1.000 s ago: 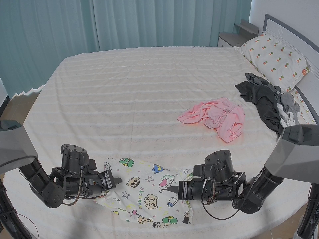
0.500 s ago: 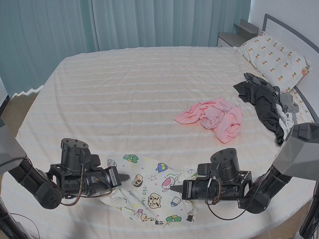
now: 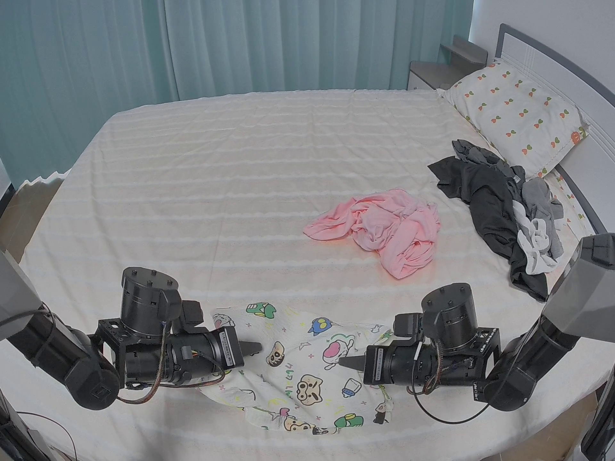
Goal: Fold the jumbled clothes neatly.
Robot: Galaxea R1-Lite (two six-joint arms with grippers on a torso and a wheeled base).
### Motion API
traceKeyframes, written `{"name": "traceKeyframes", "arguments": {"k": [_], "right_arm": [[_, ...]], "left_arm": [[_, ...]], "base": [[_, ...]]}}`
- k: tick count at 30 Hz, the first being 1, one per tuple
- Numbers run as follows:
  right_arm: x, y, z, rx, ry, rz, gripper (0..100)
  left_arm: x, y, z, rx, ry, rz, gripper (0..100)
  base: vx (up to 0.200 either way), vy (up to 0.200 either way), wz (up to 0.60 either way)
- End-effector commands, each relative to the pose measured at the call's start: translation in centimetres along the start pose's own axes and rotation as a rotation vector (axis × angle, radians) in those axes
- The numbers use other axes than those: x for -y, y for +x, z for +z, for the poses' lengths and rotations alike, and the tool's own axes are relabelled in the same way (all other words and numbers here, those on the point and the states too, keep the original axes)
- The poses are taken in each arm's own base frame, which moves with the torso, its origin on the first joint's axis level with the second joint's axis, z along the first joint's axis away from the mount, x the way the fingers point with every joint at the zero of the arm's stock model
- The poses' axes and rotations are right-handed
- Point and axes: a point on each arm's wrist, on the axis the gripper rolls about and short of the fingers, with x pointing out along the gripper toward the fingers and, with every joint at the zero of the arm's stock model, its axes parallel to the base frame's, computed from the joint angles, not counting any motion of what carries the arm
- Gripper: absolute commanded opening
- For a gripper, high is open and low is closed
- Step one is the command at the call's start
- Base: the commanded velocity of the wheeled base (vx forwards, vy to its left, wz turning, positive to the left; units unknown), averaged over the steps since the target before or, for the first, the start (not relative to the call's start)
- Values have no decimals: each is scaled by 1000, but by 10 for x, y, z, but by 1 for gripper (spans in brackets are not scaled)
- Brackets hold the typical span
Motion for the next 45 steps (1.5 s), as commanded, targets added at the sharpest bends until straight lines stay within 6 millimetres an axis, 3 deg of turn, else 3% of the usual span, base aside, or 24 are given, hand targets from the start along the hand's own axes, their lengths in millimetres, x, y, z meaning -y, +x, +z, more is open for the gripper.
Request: {"name": "traceKeyframes", "arguments": {"k": [1,25,37,45], "right_arm": [[3,-4,1,7,5,-8,0],[18,-3,2,-1,24,-55,0],[46,26,-24,-77,-21,-183,0],[51,33,-27,-39,-32,-170,0]], "left_arm": [[2,1,0,-2,4,-6,0],[-8,17,-8,-49,-9,40,0],[-28,35,-19,-53,-19,184,0],[-39,42,-25,-50,-25,270,0]], "base": [[0,-200,0],[0,-200,0],[0,0,0],[0,0,0]]}}
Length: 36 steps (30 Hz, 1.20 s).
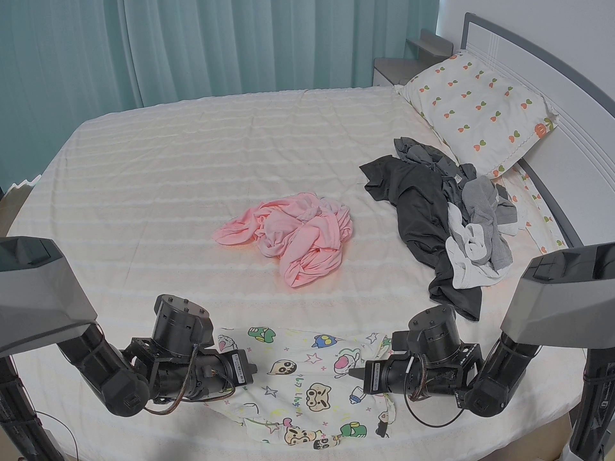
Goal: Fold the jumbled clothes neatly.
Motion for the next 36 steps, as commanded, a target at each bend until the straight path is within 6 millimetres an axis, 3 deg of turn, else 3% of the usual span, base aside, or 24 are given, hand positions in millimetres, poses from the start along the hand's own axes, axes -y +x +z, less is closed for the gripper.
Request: {"name": "traceKeyframes", "arguments": {"k": [1,6,7,8,18,21,30,36], "right_arm": [[7,6,-10,-33,5,-21,0],[8,3,-13,-45,5,-28,0],[8,4,-14,-49,5,-30,0],[7,4,-15,-52,2,-27,100],[7,-13,-18,-52,3,-34,100],[12,-24,-26,-81,-22,-56,100],[18,-22,-38,-141,-118,-112,100],[18,-30,-39,-143,-135,-153,100]], "left_arm": [[-9,10,-6,-11,-7,69,0],[-12,9,-12,-27,-6,93,0],[-14,9,-13,-33,-8,98,100],[-15,10,-15,-39,-9,105,100],[-27,3,-24,-63,-24,153,100],[-35,-3,-35,-102,-13,184,100],[-45,-7,-47,-157,12,225,100],[-42,-22,-47,-99,15,163,100]], "base": [[0,0,0],[0,0,0],[0,0,0],[0,0,0],[0,0,0],[0,0,0],[0,0,0],[0,0,0]]}}
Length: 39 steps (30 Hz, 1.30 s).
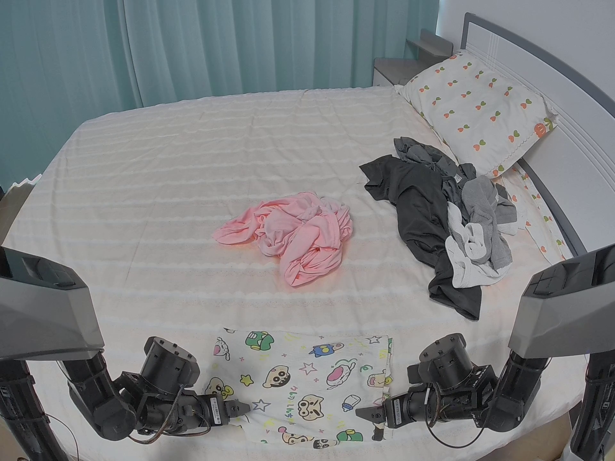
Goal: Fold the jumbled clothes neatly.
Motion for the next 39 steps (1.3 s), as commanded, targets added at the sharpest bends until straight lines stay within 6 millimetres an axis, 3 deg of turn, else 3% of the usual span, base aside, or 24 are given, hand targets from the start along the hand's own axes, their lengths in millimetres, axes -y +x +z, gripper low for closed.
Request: {"name": "traceKeyframes", "arguments": {"k": [1,6,7,10,11,14,18,20,24,26,28,31,35,39], "right_arm": [[0,-12,3,39,5,-4,100],[-5,-63,21,227,17,17,100],[-10,-89,27,325,13,7,100],[-15,-124,34,487,18,-37,100],[-16,-145,34,566,15,-89,100],[-14,-178,30,655,-10,-182,100],[-8,-241,8,788,-12,-300,100],[1,-260,-6,813,9,-389,100],[17,-281,-24,864,98,-522,100],[23,-300,-43,947,158,-591,100],[25,-303,-49,963,171,-616,100],[27,-314,-76,1032,187,-722,100],[26,-316,-106,1096,51,-746,100],[25,-308,-123,1131,-11,-773,100]], "left_arm": [[0,-17,0,71,-3,-57,100],[-1,-52,8,280,-25,-175,100],[-3,-68,7,357,-29,-209,100],[-3,-95,8,502,-44,-232,100],[-2,-112,9,608,-59,-231,100],[-3,-140,7,770,-56,-212,100],[-17,-188,-11,1025,62,-54,100],[-26,-206,-24,1112,96,4,100],[-41,-226,-44,1182,157,102,100],[-55,-242,-62,1241,124,237,100],[-58,-247,-66,1252,109,266,100],[-66,-268,-93,1292,66,324,100],[-72,-268,-119,1286,24,425,100],[-73,-267,-122,1284,-16,428,100]], "base": [[0,0,0],[0,0,0],[0,0,0],[0,0,0],[0,0,0],[0,0,0],[0,0,0],[0,0,0],[0,0,0],[0,0,0],[0,0,0],[0,0,0],[0,0,0],[0,0,0]]}}
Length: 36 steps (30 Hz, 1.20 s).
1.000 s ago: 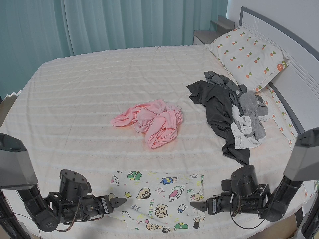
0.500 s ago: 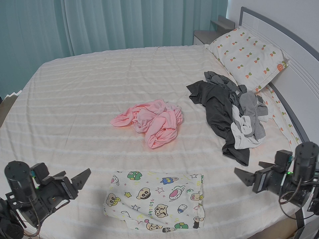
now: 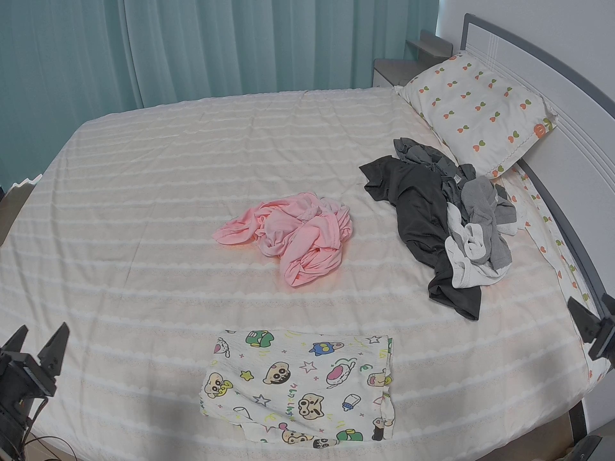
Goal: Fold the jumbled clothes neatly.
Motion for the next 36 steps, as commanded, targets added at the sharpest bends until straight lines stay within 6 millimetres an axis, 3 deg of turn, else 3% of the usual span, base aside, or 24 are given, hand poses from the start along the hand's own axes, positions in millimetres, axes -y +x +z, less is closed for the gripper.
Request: {"name": "traceKeyframes", "arguments": {"k": [1,5,11,17,25,31,33,36], "right_arm": [[35,-82,-48,324,-78,-201,100],[34,-80,-70,327,-100,-113,100],[36,-78,-88,292,-107,-43,100],[35,-77,-92,249,-96,18,100],[31,-77,-93,228,-113,198,100],[32,-78,-94,179,-110,147,100],[36,-80,-94,155,-113,-20,100],[36,-80,-93,160,-119,-47,100]], "left_arm": [[-34,-84,-9,272,-41,260,100],[-32,-84,-21,229,-9,376,100],[-33,-80,-31,185,15,379,100],[-33,-62,-69,181,55,43,100],[-30,-62,-70,166,103,-91,100],[-29,-61,-74,122,190,-135,100],[-29,-61,-74,122,191,-137,100],[-29,-61,-75,119,190,-137,100]], "base": [[0,0,0],[0,0,0],[0,0,0],[0,0,0],[0,0,0],[0,0,0],[0,0,0],[0,0,0]]}}
